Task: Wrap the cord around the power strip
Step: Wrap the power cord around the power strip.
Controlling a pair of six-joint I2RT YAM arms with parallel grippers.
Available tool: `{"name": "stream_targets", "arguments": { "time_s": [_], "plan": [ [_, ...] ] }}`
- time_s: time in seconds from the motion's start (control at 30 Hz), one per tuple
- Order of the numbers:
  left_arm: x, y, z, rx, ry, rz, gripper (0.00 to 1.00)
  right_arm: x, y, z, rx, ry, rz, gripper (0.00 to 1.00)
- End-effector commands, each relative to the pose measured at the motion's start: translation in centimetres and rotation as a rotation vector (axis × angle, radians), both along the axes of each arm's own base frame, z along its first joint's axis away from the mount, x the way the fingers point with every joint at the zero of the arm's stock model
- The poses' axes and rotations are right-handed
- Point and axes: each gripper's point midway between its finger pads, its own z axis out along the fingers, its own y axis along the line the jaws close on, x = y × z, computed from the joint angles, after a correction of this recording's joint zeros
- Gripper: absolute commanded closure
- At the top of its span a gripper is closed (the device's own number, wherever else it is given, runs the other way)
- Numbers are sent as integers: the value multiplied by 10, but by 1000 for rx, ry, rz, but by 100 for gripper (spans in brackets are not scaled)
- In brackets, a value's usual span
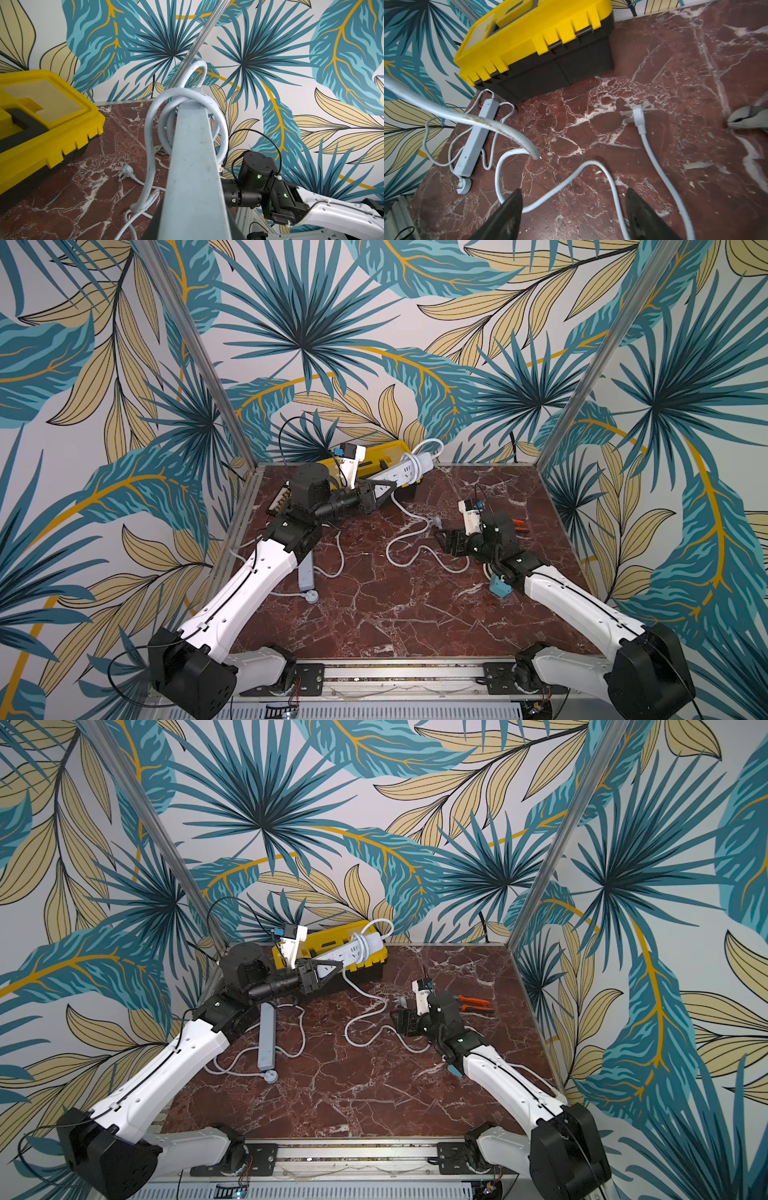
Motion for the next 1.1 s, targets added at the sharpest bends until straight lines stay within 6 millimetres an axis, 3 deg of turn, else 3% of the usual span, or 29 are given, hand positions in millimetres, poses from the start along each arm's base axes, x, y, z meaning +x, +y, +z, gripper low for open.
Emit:
{"name": "stream_targets", "arguments": {
  "time_s": [0.0,0.17,0.23,0.3,0.33,0.4,0.53,0.6,0.67,0.8,0.93,1.07],
  "plan": [
    [-2,0,39,-42,-124,6,100,17,21,20,108,-116,-15,23],
    [-4,-1,43,-52,-122,3,100,50,44,11,116,-151,-41,24],
    [-4,0,45,-55,-124,10,100,62,56,-2,70,-147,-22,34],
    [-3,4,46,-58,-125,35,100,67,67,-14,-10,-159,19,53],
    [-2,7,47,-58,-129,52,100,65,71,-17,-62,-168,45,67],
    [4,17,43,-49,-129,94,100,54,77,-14,-169,-208,97,83],
    [21,40,24,10,-142,161,100,20,69,-4,-456,-291,221,100],
    [29,47,7,88,-148,186,100,3,61,6,-620,-354,294,100],
    [35,49,-18,208,-148,180,100,-11,52,29,-748,-448,357,100],
    [38,50,-77,400,-56,123,100,-29,52,91,-851,-690,461,100],
    [10,31,-113,509,42,-49,100,-10,48,137,-997,-764,473,100],
    [-34,8,-116,471,90,-227,100,26,36,144,-1080,-702,544,100]
  ]
}}
